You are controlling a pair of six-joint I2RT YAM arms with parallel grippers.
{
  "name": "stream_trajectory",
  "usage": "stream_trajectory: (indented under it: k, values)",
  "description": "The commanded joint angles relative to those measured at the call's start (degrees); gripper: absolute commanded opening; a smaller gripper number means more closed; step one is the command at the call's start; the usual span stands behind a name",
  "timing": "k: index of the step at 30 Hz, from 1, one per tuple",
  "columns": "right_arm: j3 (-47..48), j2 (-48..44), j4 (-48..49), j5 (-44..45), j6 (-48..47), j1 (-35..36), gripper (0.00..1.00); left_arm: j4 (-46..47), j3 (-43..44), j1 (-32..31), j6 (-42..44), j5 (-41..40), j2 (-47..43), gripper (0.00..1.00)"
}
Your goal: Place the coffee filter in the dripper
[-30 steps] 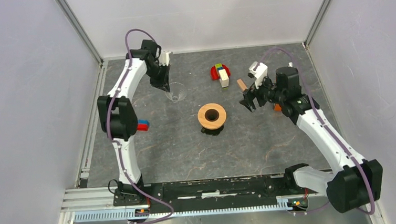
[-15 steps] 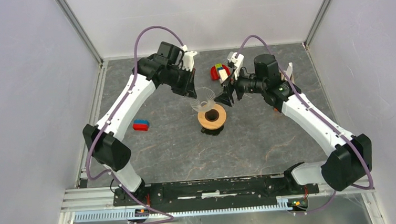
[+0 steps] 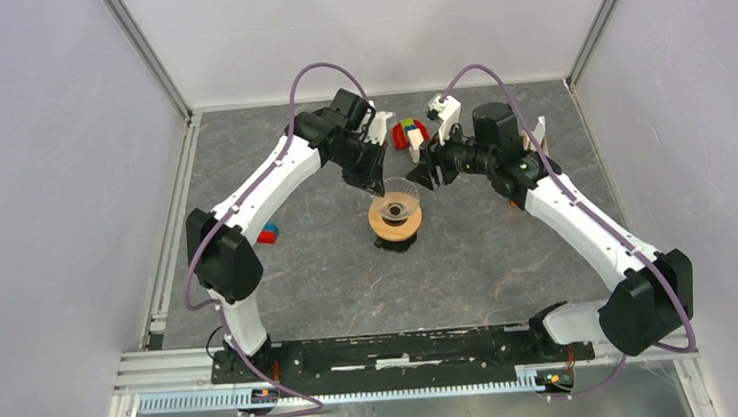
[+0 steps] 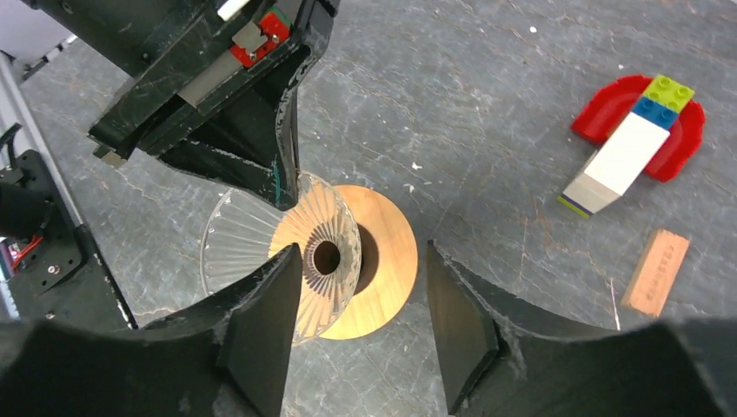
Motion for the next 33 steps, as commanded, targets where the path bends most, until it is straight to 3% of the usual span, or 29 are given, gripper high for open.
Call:
stream_trajectory:
  k: [1, 13, 19, 26, 33]
  values:
    - [-1.41, 0.40, -1.07, 5.66, 0.31, 0.01, 0.58, 2.46, 3.11, -0.19, -4.00, -0.50, 0.63, 0.02]
    - [-6.52, 0.79, 1.93, 2.05, 3.10, 0.02, 0.53, 3.87, 2.45, -0.52, -4.93, -0.63, 0.28, 0.02]
    - [-7.03, 1.18, 3.10, 1.51, 4.97, 0.05, 0.45, 4.09, 2.25, -0.55, -5.10, -0.56, 0.19, 0.02]
    - [-5.76, 3.15, 3.95, 0.20, 8.00, -0.03, 0.26, 5.50, -0.07, -0.61, -5.50, -0.74, -0.54, 0.02]
    - [-5.43, 3.01, 4.07, 0.83, 9.70, 0.00, 0.01, 6.58, -2.84, -0.63, -5.80, -0.81, -1.72, 0.02]
